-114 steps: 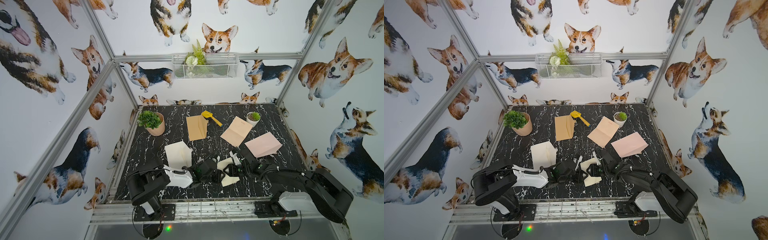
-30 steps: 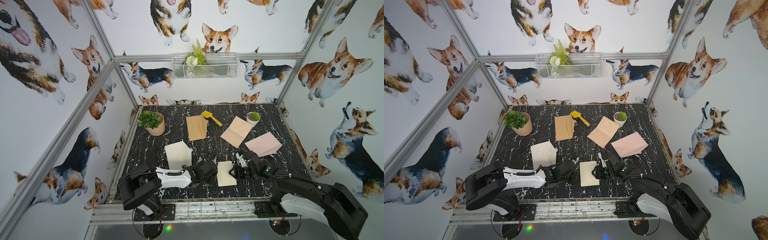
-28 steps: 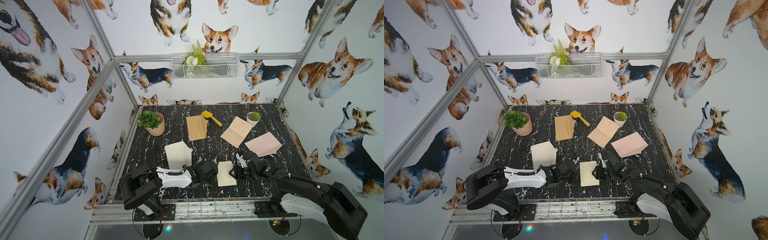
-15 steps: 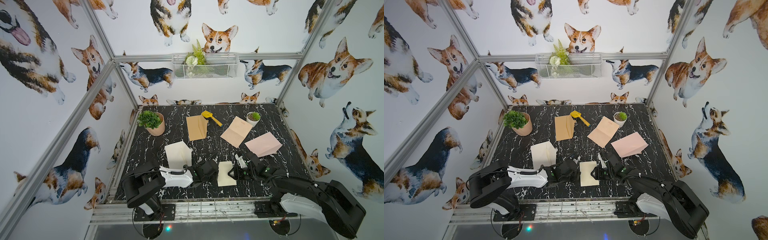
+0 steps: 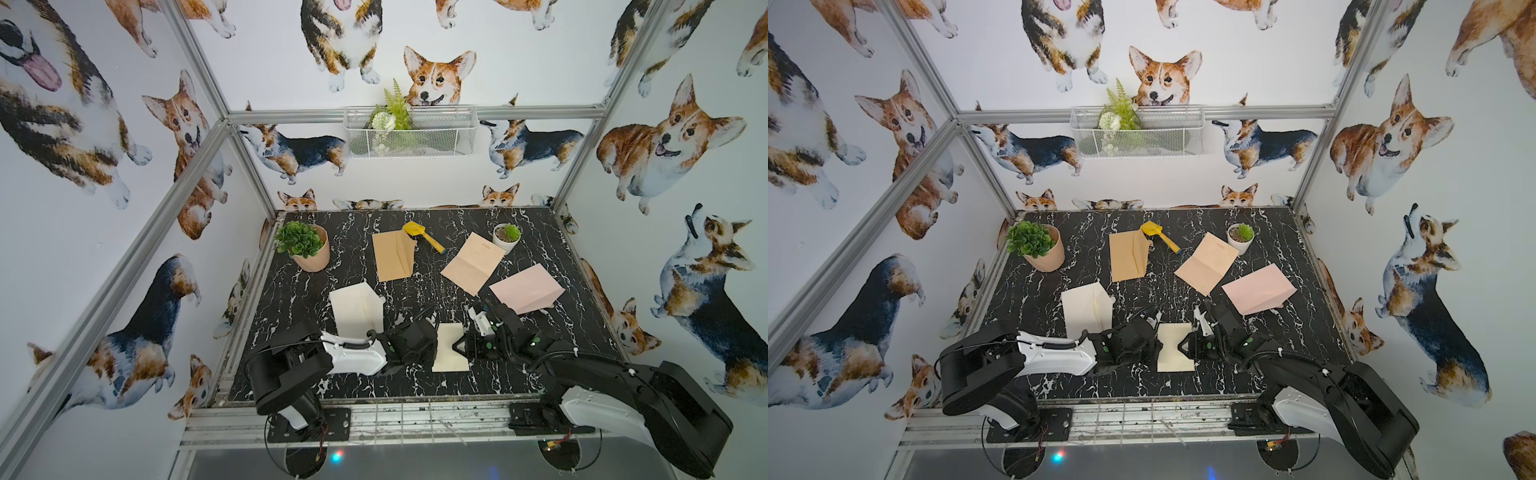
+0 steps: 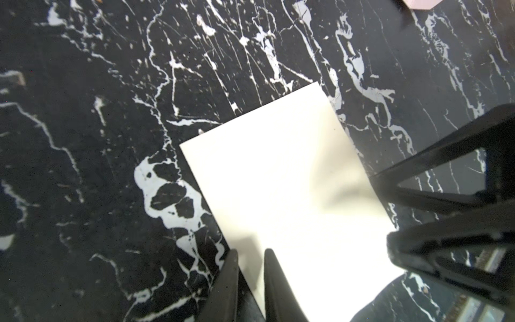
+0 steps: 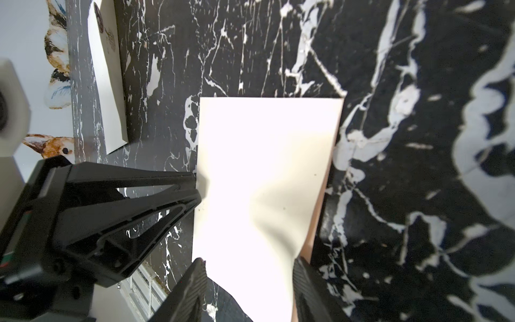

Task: Take the letter paper out of the envelope
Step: Unfold the letter paper at the center of the board.

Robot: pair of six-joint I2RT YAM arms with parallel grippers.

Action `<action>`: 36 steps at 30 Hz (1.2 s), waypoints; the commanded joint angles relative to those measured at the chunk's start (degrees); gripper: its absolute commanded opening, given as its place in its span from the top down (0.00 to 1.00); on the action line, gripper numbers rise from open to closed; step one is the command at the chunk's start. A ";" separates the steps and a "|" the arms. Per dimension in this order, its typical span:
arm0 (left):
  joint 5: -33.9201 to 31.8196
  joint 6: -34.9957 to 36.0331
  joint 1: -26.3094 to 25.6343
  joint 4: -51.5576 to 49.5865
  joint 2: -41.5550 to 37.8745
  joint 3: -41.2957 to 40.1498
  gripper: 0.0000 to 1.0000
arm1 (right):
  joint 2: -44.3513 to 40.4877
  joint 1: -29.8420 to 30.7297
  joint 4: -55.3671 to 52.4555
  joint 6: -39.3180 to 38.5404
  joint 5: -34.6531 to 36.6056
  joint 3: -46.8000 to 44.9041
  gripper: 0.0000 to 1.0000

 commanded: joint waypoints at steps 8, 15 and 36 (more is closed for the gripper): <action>1.08 -0.61 -0.02 -7.73 0.03 -1.03 0.79 | 2.29 0.01 7.08 3.11 -1.83 -1.85 0.47; 0.89 -0.55 -0.02 -7.57 -0.18 -1.21 0.79 | 3.34 0.36 7.70 3.72 -1.85 -3.60 0.48; 1.60 -0.72 -0.07 -6.97 0.14 -0.59 0.79 | -0.86 3.11 7.47 6.19 1.44 -7.73 0.69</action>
